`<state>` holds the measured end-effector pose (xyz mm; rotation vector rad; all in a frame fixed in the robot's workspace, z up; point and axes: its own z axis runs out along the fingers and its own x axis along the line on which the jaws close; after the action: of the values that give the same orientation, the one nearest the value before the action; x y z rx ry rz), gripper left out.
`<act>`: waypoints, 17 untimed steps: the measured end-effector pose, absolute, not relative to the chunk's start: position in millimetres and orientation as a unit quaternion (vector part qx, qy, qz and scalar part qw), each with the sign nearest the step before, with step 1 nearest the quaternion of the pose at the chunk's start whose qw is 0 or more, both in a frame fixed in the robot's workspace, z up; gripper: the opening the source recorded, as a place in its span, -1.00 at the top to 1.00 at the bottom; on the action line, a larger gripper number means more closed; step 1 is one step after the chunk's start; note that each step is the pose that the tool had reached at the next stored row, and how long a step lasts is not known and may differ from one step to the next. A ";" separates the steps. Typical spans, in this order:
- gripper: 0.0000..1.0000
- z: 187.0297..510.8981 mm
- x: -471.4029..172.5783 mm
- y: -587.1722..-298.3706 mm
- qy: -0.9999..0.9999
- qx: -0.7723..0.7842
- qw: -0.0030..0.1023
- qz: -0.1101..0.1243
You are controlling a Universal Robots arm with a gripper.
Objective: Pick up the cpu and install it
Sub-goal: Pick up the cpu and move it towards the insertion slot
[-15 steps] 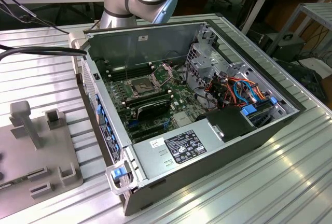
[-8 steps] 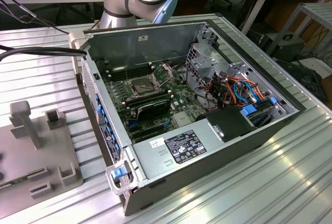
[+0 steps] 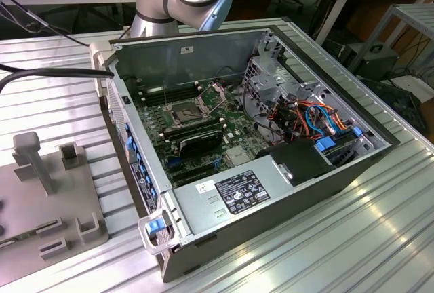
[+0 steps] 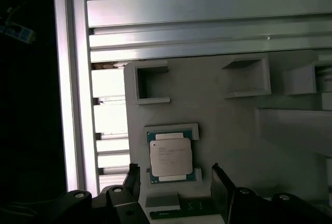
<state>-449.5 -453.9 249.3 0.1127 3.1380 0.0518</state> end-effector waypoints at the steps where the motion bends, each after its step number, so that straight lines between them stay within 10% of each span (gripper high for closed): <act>1: -0.33 247.2 -449.5 -453.9 0.999 0.036 0.001 0.017; 17: -0.33 236.7 -449.5 -453.9 0.999 0.036 0.001 0.017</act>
<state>-449.5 -453.9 236.7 0.1126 3.1380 0.0519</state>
